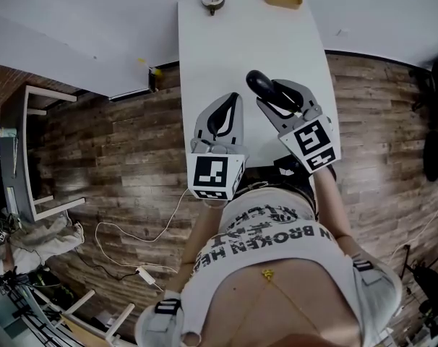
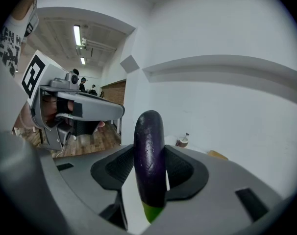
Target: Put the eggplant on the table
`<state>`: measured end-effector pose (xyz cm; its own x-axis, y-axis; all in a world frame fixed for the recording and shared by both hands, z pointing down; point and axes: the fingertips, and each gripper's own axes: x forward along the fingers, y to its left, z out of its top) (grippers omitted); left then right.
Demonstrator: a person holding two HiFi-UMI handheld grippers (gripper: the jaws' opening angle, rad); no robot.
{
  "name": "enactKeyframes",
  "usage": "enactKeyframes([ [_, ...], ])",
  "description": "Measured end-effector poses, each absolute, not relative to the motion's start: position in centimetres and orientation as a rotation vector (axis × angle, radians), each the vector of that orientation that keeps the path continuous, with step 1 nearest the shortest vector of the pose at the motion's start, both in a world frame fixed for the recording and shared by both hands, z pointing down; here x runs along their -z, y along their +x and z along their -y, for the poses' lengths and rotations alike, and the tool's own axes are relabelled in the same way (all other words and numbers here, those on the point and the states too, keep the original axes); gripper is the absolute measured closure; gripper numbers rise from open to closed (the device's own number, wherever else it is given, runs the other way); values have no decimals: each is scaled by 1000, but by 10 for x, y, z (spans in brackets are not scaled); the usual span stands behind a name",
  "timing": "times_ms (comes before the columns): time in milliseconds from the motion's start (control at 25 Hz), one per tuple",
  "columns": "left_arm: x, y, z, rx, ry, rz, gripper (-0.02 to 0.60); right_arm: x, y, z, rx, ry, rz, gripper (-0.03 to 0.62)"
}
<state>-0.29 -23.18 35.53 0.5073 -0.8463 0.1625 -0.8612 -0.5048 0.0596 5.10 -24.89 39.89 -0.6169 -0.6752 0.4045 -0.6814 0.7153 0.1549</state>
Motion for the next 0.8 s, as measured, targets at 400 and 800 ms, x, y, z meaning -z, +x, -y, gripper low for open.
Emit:
enactKeyframes([
  [400,-359,-6,230,-183,2586,1500,583,-437,54,258,-70,992,2425,399],
  [800,-362,-14,227,-189,2553,1530,583,-482,50,263,-131,918,2368,399],
])
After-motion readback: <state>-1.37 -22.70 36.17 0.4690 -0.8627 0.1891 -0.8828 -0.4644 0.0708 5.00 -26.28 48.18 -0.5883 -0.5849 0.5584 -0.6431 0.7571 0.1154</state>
